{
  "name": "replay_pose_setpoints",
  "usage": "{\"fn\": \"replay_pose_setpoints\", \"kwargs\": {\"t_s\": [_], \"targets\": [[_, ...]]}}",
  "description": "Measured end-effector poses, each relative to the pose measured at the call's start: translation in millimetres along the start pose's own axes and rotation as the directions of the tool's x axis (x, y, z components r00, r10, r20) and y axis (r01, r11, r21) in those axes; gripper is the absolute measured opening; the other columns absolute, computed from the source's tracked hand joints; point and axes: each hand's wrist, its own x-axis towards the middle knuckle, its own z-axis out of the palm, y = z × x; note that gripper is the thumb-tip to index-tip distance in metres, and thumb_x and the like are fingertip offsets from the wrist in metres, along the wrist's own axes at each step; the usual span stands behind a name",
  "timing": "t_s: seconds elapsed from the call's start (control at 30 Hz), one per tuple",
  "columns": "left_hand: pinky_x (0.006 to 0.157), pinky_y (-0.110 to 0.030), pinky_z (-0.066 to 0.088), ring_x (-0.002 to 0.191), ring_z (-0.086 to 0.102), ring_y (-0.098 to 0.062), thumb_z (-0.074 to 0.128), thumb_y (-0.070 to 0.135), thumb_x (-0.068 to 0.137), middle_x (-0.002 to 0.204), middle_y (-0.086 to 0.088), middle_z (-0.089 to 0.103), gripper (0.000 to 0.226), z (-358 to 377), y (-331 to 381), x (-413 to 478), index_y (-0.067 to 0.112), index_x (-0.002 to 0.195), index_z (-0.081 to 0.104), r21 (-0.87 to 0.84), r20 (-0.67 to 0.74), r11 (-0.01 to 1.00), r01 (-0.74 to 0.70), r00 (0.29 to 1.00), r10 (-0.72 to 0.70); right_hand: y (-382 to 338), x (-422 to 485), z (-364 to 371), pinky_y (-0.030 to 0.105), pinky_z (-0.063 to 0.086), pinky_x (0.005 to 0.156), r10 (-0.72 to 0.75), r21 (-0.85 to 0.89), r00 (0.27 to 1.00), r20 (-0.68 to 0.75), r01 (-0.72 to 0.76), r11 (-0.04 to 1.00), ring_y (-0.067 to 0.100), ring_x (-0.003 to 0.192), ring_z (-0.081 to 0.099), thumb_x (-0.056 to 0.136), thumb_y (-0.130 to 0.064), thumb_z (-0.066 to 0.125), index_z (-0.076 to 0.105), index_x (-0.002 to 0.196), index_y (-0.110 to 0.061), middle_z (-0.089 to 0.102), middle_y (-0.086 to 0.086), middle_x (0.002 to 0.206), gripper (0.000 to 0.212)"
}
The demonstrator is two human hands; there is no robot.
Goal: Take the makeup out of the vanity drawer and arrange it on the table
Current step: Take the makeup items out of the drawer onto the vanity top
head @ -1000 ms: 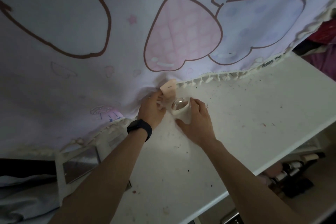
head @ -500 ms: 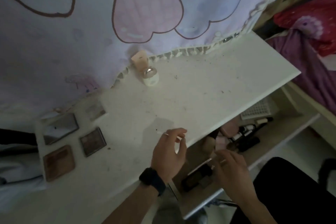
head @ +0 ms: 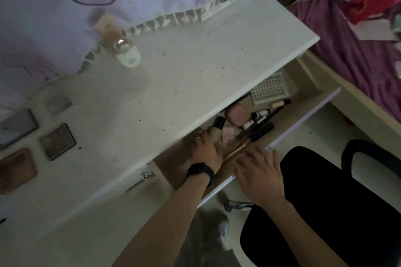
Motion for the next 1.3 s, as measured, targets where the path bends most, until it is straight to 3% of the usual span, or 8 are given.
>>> {"fn": "replay_pose_setpoints", "kwargs": {"t_s": [0.17,0.3,0.47,0.6,0.73,0.9,1.13,1.3], "targets": [[0.094,-0.048,0.051,0.117,0.055,-0.036,0.057,0.033,0.097,0.134,-0.018,0.047,0.060,8,-2,22,0.015,0.149,0.032,0.012,0.006,1.000,0.022,1.000,-0.022,9,5,0,0.055,0.016,0.120,-0.057,-0.016,0.998,0.000,0.057,0.998,0.021,0.120,0.055,0.089,-0.048,0.054,0.075,0.087,-0.032,0.068,-0.005,0.106,0.027],[0.090,-0.039,0.052,0.111,0.058,-0.031,0.064,0.024,0.093,0.131,-0.014,0.048,0.051,10,-9,25,0.017,0.140,0.043,0.021,0.076,0.999,0.025,0.997,-0.027,14,24,-7,0.052,0.009,0.122,-0.035,-0.085,0.986,0.163,0.050,0.995,0.015,0.115,0.057,0.091,-0.053,0.043,0.072,0.083,-0.037,0.069,-0.011,0.099,0.033],[0.088,-0.033,0.048,0.110,0.056,-0.026,0.065,0.029,0.093,0.120,-0.006,0.051,0.042,-3,-25,-5,0.022,0.132,0.051,-0.114,0.103,0.993,0.000,0.995,0.012,19,87,-16,0.043,0.042,0.096,0.135,0.013,0.975,0.177,-0.139,0.990,0.035,0.106,0.057,0.094,-0.037,0.051,0.069,0.111,-0.018,0.068,0.010,0.111,0.032],[0.059,-0.010,0.044,0.087,0.061,-0.005,0.070,0.030,0.091,0.109,0.005,0.062,0.034,-22,-30,-41,0.025,0.119,0.051,-0.334,0.081,0.942,-0.045,0.994,0.076,11,136,-10,0.051,0.037,0.105,0.322,0.097,0.900,0.294,-0.363,0.927,0.039,0.133,0.038,0.094,-0.037,0.054,0.048,0.139,-0.010,0.050,0.017,0.142,0.053],[0.074,-0.025,0.051,0.090,0.063,-0.006,0.071,0.030,0.090,0.103,0.010,0.065,0.032,-41,-30,-60,0.027,0.115,0.052,-0.401,0.059,0.912,-0.088,0.991,0.122,7,159,7,0.055,0.023,0.114,0.354,0.120,0.843,0.405,-0.433,0.893,0.039,0.146,0.021,0.091,-0.050,0.061,0.026,0.153,-0.012,0.036,0.015,0.155,0.081],[0.086,-0.040,0.054,0.098,0.064,-0.015,0.072,0.032,0.089,0.110,0.003,0.066,0.039,-52,-25,-69,0.023,0.121,0.053,-0.388,0.048,0.913,-0.126,0.987,0.156,3,159,18,0.054,0.023,0.114,0.411,0.018,0.856,0.314,-0.438,0.899,0.042,0.144,0.022,0.086,-0.052,0.068,0.031,0.151,-0.005,0.030,0.025,0.154,0.088],[0.091,-0.041,0.054,0.103,0.063,-0.011,0.072,0.035,0.089,0.115,0.007,0.066,0.044,-75,-26,-76,0.026,0.127,0.053,-0.482,0.014,0.865,-0.140,0.986,0.168,-2,114,-2,0.039,0.044,0.085,0.287,0.377,0.938,0.194,-0.341,0.861,0.038,0.109,0.056,0.090,-0.032,0.069,0.054,0.131,-0.013,0.055,0.018,0.127,0.048],[0.083,-0.030,0.054,0.097,0.064,-0.006,0.075,0.034,0.086,0.107,0.014,0.067,0.035,-108,-51,-89,0.035,0.114,0.055,-0.620,-0.099,0.772,-0.140,0.990,0.100,-31,51,-40,0.026,0.044,0.069,0.348,0.744,0.902,0.255,-0.413,0.525,0.014,0.088,0.065,0.084,-0.039,0.079,0.063,0.101,-0.035,0.068,-0.014,0.094,0.024]]}}
